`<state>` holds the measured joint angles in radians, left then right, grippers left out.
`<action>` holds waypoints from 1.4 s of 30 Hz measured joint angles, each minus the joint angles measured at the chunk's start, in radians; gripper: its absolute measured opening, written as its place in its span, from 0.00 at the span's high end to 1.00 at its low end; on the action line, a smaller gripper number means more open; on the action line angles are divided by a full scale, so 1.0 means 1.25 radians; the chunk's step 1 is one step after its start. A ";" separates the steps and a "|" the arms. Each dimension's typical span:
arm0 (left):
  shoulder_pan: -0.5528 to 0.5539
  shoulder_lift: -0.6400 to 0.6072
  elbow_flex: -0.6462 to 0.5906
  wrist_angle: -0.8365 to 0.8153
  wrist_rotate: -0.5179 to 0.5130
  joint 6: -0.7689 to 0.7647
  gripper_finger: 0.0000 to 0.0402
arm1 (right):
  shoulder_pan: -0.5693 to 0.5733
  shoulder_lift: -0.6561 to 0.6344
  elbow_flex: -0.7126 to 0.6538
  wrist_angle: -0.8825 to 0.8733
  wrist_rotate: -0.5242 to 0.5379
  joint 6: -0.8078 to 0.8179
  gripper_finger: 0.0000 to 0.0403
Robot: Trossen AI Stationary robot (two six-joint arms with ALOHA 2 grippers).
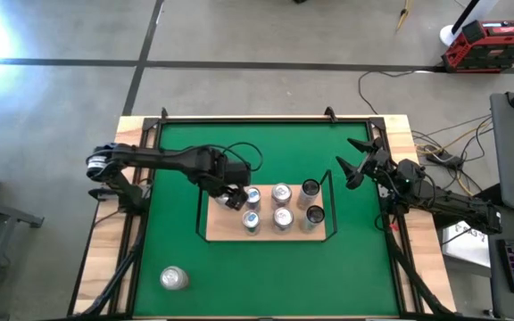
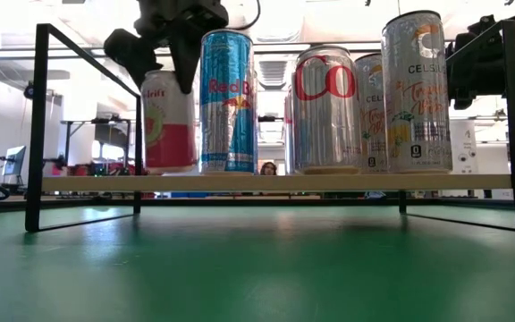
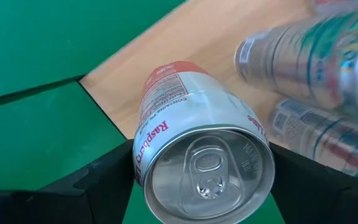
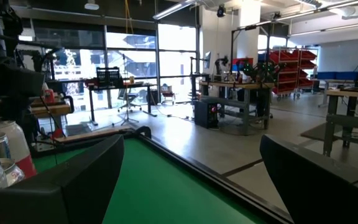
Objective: Place canned beverage on shelf
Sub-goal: Put the top white-pink soda can on the shelf
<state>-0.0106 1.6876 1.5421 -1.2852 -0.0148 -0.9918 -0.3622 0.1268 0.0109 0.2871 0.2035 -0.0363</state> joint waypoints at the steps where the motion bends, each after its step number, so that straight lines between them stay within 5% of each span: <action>1: 0.001 0.007 0.000 -0.002 0.009 0.008 0.24 | 0.000 0.000 0.000 0.000 0.000 0.000 0.09; 26: 0.012 0.021 -0.001 0.014 0.027 0.042 0.24 | 0.000 0.000 0.000 0.000 0.000 0.001 0.09; 42: 0.012 0.021 -0.001 0.017 0.047 0.061 0.07 | 0.000 0.000 0.000 0.000 0.000 0.001 0.09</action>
<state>0.0045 1.7134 1.5410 -1.2634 0.0437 -0.9152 -0.3623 0.1269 0.0109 0.2874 0.2031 -0.0352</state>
